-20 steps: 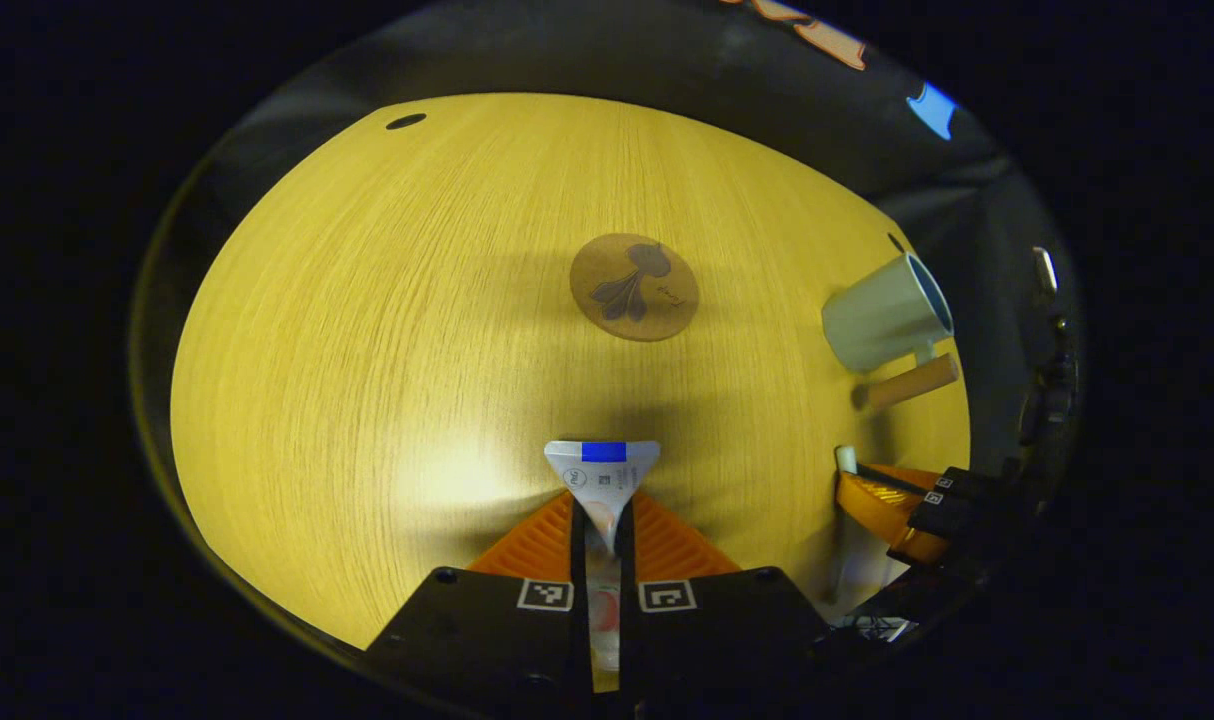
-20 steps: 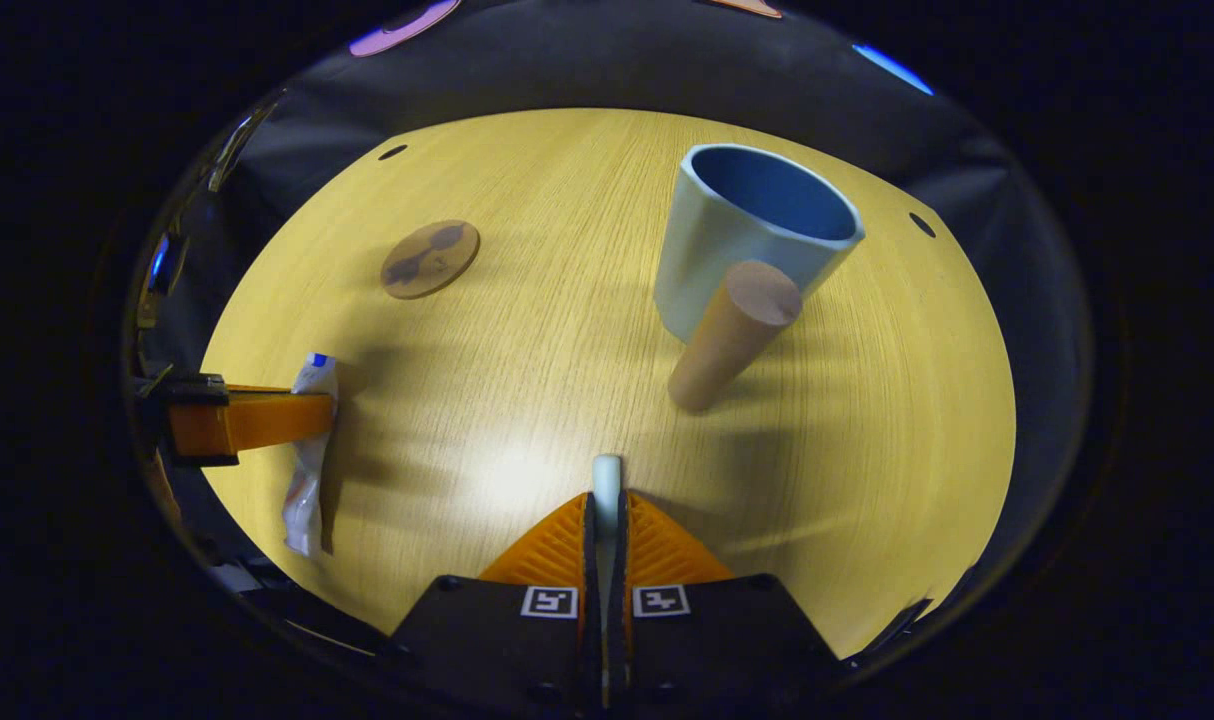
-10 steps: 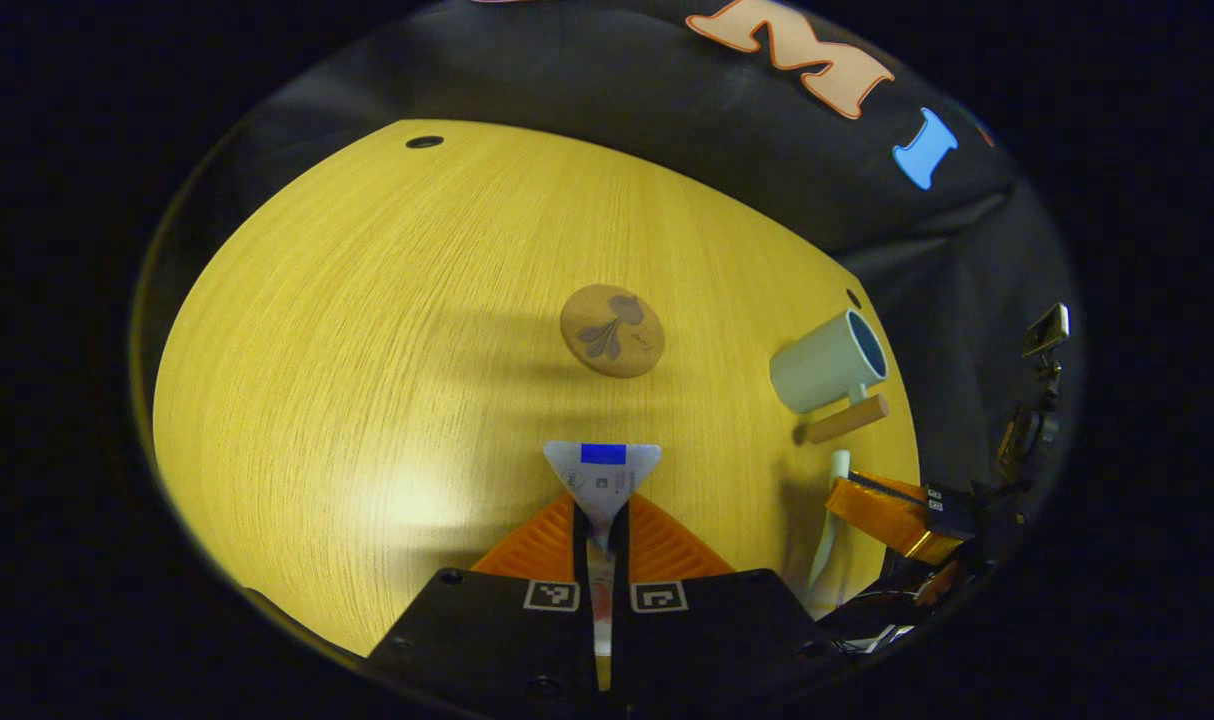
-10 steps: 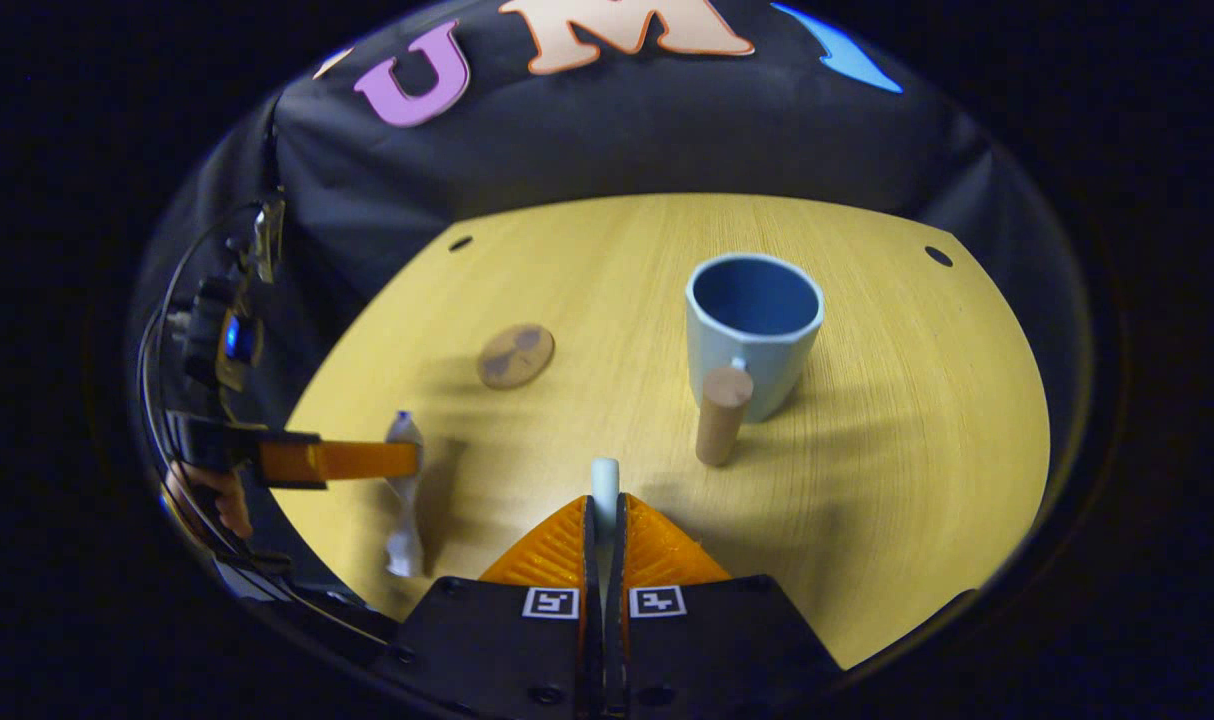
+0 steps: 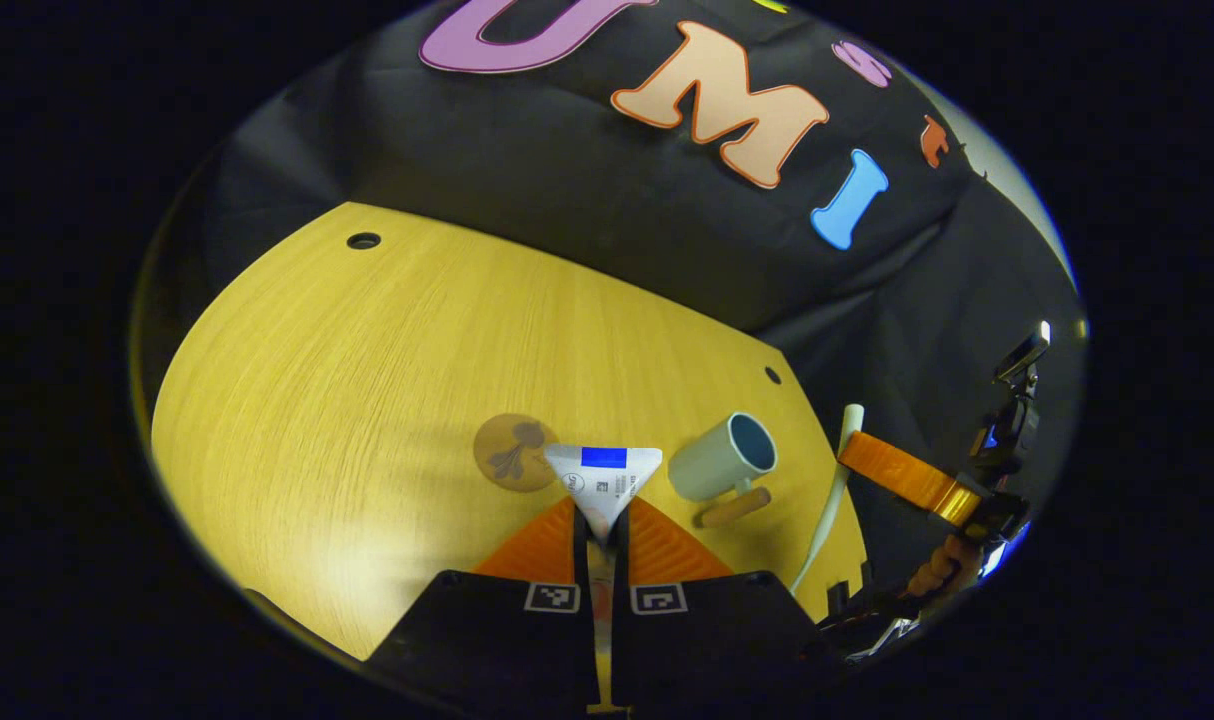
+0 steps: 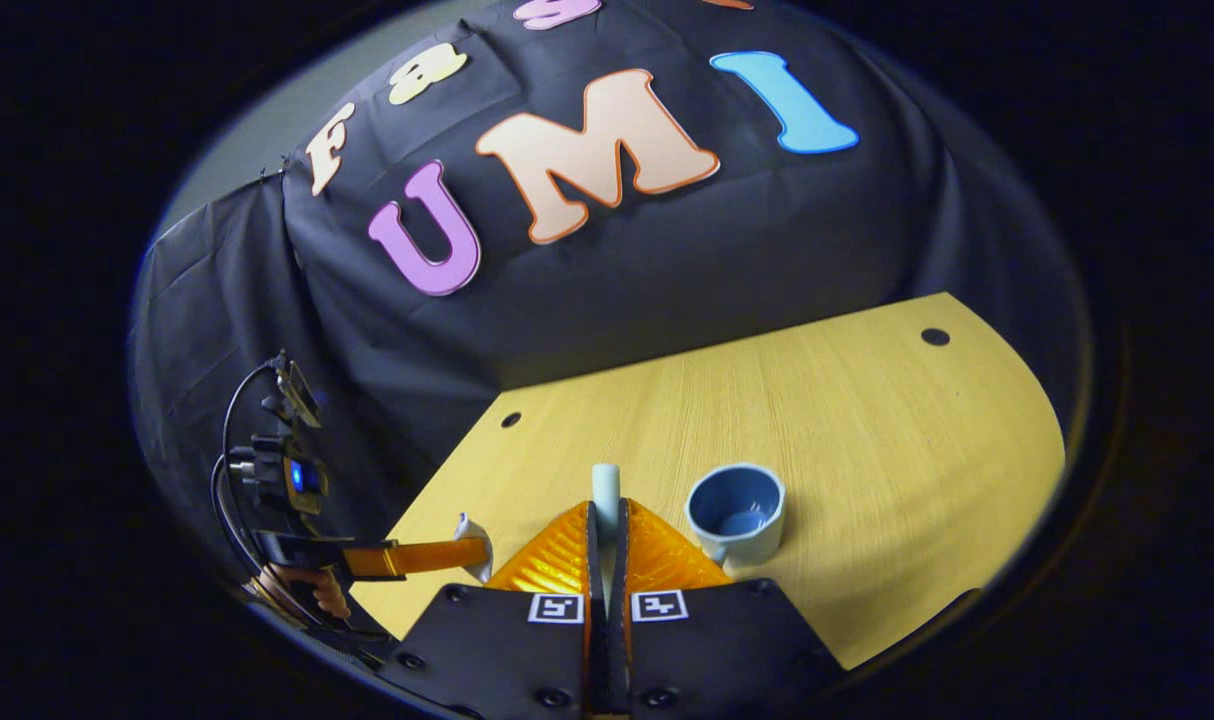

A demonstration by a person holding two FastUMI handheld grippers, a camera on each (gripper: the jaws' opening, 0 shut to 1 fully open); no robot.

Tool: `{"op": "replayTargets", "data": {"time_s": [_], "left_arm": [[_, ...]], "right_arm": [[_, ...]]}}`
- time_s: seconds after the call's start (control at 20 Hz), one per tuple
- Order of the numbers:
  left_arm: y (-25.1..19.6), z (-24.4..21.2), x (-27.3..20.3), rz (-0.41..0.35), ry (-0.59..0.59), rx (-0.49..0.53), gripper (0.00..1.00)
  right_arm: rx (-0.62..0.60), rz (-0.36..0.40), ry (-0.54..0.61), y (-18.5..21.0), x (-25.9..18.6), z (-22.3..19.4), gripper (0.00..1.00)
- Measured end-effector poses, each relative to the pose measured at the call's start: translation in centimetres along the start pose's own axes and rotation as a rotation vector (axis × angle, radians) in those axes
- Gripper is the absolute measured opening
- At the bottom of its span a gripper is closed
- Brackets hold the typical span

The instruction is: Put the toothbrush and toothpaste on the desktop into the cup, then pick up the cup and place it on the coaster on the desktop.

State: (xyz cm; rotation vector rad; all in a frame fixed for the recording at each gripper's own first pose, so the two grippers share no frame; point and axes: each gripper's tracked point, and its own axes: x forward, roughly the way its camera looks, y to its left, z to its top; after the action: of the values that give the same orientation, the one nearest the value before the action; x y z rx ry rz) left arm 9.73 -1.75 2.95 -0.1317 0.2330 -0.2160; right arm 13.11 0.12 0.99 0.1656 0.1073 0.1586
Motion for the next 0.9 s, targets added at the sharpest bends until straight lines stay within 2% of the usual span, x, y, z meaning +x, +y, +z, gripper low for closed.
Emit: {"op": "replayTargets", "data": {"time_s": [0.2,0.35,0.45,0.65,0.9], "left_arm": [[-2.0,2.1,0.9,-0.038,-0.037,0.010,0.04],[-3.6,4.0,2.0,-0.067,-0.075,0.000,0.04],[-4.7,5.4,2.9,-0.089,-0.114,-0.001,0.04],[-7.7,7.7,4.9,-0.153,-0.181,0.018,0.04],[-10.6,10.5,7.0,-0.206,-0.256,0.083,0.04]], "right_arm": [[0.039,0.047,-0.112,-0.3,1.0,4.8,0.03],[0.042,0.039,-0.210,-2.1,2.6,8.6,0.03],[0.048,0.008,-0.247,-3.9,4.3,9.8,0.03],[-0.018,-0.038,-0.266,-6.6,7.2,9.6,0.03],[-0.118,-0.051,-0.212,-7.6,9.5,6.3,0.03]]}}
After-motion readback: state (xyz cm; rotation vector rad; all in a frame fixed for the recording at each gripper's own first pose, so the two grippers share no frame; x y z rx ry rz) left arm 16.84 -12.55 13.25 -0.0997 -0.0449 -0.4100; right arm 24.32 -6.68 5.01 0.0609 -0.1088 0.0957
